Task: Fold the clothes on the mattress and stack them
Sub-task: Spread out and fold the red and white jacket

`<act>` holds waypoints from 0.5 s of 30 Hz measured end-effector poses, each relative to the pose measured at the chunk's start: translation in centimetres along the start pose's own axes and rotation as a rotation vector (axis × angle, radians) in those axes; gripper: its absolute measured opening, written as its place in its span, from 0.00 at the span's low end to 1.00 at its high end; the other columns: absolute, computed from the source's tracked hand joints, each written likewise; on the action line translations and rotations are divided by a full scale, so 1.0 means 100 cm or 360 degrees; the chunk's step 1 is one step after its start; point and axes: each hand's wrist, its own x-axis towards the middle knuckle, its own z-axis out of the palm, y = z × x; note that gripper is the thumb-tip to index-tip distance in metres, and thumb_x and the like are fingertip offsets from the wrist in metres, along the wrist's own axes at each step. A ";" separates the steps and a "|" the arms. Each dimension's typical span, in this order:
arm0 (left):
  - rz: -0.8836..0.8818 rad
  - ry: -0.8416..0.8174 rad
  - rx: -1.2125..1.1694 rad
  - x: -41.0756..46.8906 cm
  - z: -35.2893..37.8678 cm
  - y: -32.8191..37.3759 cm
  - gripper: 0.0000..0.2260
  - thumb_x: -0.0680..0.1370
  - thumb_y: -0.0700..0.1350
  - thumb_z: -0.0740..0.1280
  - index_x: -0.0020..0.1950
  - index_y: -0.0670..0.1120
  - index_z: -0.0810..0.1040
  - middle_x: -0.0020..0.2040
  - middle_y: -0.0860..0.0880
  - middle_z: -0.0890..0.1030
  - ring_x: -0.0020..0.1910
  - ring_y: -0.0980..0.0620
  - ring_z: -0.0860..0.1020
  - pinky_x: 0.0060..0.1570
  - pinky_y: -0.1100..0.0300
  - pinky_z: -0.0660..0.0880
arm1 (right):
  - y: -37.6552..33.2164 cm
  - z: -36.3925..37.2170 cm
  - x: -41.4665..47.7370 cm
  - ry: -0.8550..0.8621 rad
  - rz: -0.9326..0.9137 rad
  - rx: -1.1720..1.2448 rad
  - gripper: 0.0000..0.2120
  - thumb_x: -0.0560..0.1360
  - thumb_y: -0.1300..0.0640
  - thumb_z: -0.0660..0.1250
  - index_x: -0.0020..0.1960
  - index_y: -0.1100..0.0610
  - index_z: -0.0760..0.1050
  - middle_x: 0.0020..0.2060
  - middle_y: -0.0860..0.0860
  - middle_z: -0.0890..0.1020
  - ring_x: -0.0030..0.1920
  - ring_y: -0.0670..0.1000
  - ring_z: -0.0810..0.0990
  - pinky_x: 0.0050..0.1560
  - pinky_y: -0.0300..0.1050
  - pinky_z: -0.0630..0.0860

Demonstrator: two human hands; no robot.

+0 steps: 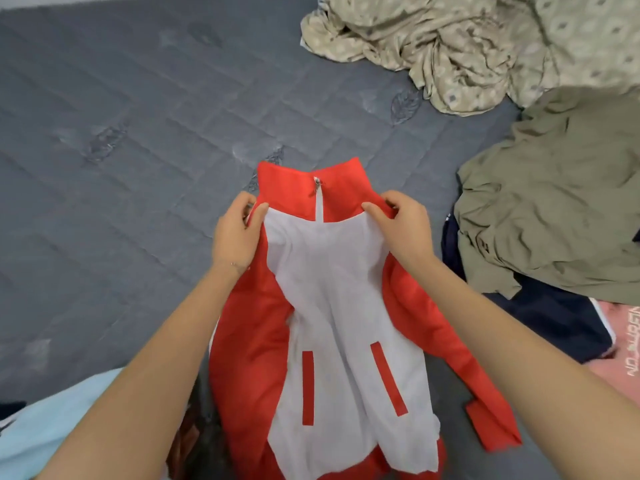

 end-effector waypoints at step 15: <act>0.0230 -0.0192 0.0627 0.019 0.071 -0.035 0.21 0.81 0.50 0.63 0.74 0.52 0.68 0.76 0.50 0.65 0.77 0.49 0.59 0.73 0.46 0.48 | 0.061 0.034 0.024 -0.0049 -0.0052 -0.0481 0.23 0.75 0.45 0.69 0.69 0.50 0.74 0.63 0.50 0.78 0.65 0.55 0.72 0.66 0.47 0.63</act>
